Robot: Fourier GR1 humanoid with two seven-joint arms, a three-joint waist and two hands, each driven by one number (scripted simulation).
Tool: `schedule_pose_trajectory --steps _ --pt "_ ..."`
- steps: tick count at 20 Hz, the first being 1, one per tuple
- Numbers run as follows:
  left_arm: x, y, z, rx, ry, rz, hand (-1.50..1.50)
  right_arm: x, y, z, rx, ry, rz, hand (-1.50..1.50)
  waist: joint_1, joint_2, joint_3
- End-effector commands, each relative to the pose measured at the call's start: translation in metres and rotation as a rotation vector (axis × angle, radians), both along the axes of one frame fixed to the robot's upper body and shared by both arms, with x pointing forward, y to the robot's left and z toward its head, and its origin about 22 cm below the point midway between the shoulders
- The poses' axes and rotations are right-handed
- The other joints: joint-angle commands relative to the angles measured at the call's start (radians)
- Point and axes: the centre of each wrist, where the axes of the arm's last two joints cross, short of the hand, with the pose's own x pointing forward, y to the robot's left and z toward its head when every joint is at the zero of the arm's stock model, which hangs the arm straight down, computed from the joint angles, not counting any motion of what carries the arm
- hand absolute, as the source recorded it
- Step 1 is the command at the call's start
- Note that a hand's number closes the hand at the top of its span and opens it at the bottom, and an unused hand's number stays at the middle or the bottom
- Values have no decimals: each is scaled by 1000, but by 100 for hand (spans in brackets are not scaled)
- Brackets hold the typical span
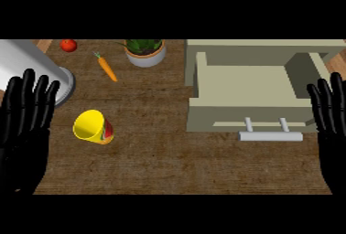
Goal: Pick up the cup, place it into the drawer and close the drawer
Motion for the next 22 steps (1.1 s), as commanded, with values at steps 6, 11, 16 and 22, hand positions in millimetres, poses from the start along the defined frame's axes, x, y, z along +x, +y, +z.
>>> schedule_pose_trajectory --steps 6,11,16,22 --pt "0 13 -1 56 42 -178 -150 -2 -8 1 33 -19 -46 -150 -6 -18 7" --pt "2 39 -29 -174 231 -181 -150 4 4 -7 -96 73 23 -150 -1 -18 6" --pt "4 44 -73 -187 263 -161 -150 -3 -15 -24 -104 65 40 -150 -6 -18 7" --pt "13 66 -79 -153 316 -43 -150 7 -7 6 -96 72 18 -150 -4 -18 6"
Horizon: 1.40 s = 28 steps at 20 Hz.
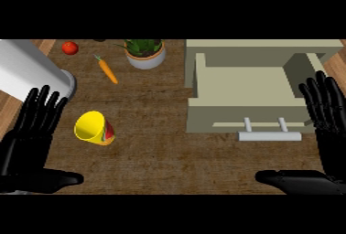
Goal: Pick up the cup, place it into the drawer and close the drawer
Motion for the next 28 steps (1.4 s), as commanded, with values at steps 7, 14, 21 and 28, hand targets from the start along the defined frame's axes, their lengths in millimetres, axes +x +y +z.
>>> schedule_pose_trajectory --steps 7,14,21,28 --pt "23 33 -61 80 107 142 -150 8 -4 6 -1 -3 -3 -150 -5 1 0" --pt "16 55 -112 129 158 191 -150 19 -10 0 -18 -5 2 -150 -2 1 0" --pt "14 64 -154 122 191 200 -150 8 -2 -3 -4 10 16 -150 -2 0 0" --pt "29 62 -185 99 184 230 -150 15 -21 0 -15 -5 11 -150 -7 2 -1"
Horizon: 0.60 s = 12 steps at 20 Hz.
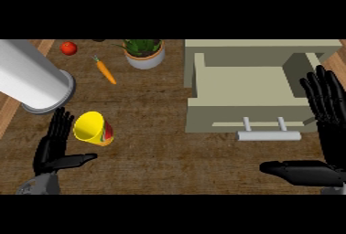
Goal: Pick up the cup, place it into the drawer and close the drawer
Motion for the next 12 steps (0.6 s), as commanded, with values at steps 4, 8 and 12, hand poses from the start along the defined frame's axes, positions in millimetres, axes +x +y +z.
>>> schedule_pose_trajectory --steps 4,8,12 --pt "-10 21 -26 -24 -25 25 -150 -20 -3 3 -19 7 23 -150 -9 1 -1" --pt "-8 23 -29 -18 -37 20 -150 -4 -7 -8 5 -15 7 -150 -7 2 -1" --pt "0 11 -32 -2 -47 6 -150 2 8 -13 0 17 16 -150 -17 7 -3"
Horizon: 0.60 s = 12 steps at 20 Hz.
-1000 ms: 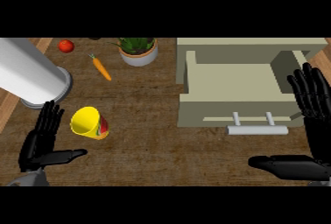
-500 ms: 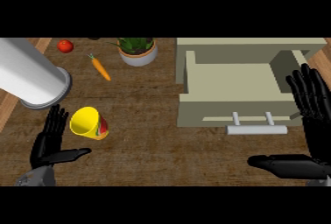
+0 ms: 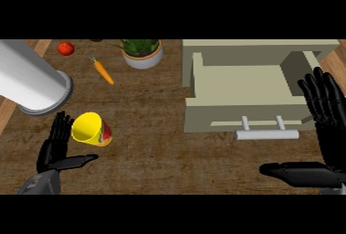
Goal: Pick up the cup, place it into the drawer and close the drawer
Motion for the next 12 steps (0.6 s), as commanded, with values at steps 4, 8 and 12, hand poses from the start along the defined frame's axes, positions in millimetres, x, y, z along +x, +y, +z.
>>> schedule_pose_trajectory --steps 4,8,12 --pt "2 -5 -3 -17 -57 -43 -150 9 14 5 14 -2 3 -150 -3 2 -1" --pt "-2 0 -4 -31 -54 -50 -150 8 18 10 13 -5 17 -150 -2 2 -1" --pt "10 -17 -4 -51 -73 -54 -150 12 -6 11 26 3 26 -150 -9 4 -2"
